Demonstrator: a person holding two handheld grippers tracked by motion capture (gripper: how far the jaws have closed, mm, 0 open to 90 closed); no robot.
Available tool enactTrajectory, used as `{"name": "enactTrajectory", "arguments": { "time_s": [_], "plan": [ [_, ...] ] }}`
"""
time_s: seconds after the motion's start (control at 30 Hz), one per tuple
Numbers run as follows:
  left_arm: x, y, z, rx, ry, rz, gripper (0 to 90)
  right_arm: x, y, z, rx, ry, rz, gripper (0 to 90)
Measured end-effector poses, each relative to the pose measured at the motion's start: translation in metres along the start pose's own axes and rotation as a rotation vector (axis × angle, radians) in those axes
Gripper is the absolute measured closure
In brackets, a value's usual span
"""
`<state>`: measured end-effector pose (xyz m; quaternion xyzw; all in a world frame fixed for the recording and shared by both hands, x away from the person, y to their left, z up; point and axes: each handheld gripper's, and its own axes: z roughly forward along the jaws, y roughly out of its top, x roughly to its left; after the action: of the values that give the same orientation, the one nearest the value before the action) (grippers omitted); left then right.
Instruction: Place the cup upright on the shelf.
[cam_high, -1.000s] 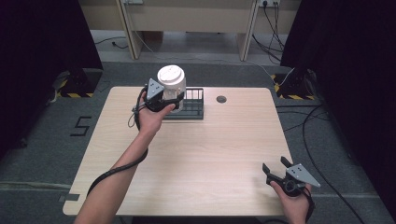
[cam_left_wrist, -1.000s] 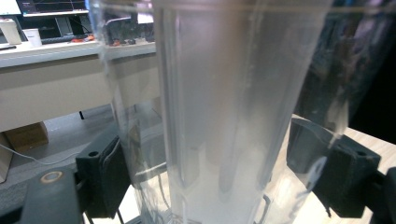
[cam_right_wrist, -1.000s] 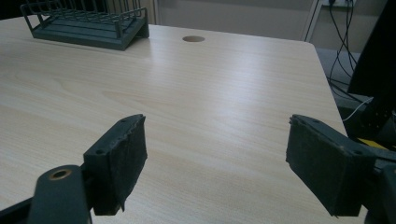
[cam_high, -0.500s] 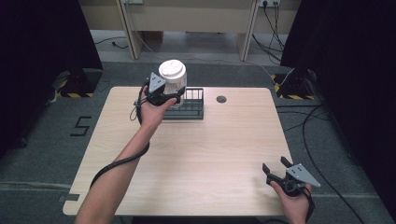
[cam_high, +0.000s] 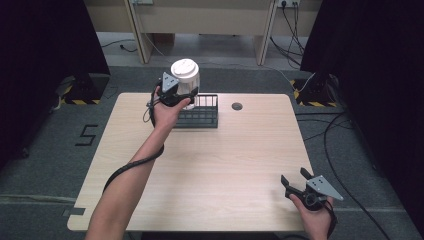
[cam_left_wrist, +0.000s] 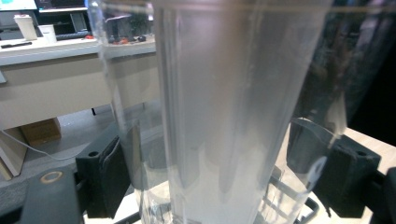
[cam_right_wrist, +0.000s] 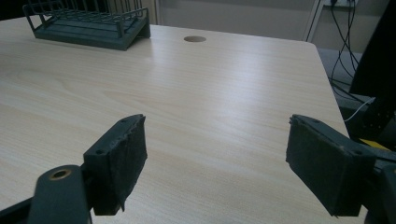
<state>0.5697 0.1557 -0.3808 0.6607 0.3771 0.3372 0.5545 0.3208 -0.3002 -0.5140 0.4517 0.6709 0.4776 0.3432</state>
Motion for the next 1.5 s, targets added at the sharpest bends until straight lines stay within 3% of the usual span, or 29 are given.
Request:
{"name": "enactTrajectory", "arguments": {
  "time_s": [0.6,1.5],
  "plan": [
    [0.005,-0.018,0.025,0.040,0.041,-0.024,17.1,0.000,0.000,-0.001,-0.001,0.004,0.005,20.9],
    [0.005,-0.051,0.038,0.104,0.055,-0.062,16.9,0.001,0.000,-0.001,0.000,0.010,0.001,20.8]
  ]
}}
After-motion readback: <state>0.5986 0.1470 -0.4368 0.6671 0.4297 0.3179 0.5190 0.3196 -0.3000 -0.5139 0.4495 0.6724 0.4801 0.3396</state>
